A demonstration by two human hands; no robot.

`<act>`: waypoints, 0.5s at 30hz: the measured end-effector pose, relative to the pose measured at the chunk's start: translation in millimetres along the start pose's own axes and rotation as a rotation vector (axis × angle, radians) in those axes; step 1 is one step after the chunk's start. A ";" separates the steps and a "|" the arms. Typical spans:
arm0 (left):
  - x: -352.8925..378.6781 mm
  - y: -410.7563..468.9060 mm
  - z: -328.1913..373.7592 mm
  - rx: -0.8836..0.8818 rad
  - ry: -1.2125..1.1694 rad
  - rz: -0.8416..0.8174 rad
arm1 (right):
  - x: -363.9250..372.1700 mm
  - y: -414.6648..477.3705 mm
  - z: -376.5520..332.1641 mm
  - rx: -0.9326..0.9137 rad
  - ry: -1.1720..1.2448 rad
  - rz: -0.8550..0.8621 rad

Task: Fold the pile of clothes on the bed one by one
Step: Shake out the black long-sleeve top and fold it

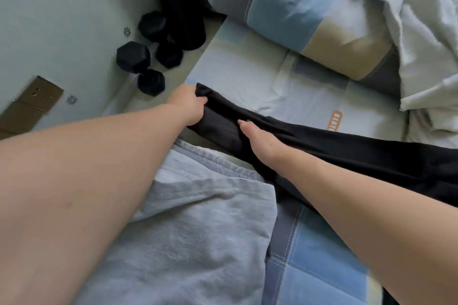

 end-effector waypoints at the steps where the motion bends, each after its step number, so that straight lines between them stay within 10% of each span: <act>1: 2.7 2.9 -6.8 -0.023 0.008 -0.006 | 3.5 3.8 -0.3 -0.004 -0.014 -0.005; 7: -0.7 -6.1 7.1 -0.018 0.025 0.078 | -24.1 -17.7 16.5 -0.050 -0.019 0.084; 15: 60.3 -105.7 151.3 0.402 0.166 -0.095 | -124.8 -143.0 93.0 0.063 -0.093 0.272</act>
Point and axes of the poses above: each hand's wrist, its own y-axis towards the middle knuckle, its own x-axis out of the palm, z = x × y, the point moved 9 cm from there along y, towards the middle knuckle, and after that the axes turned 2 degrees about y, right-handed, at the moved point
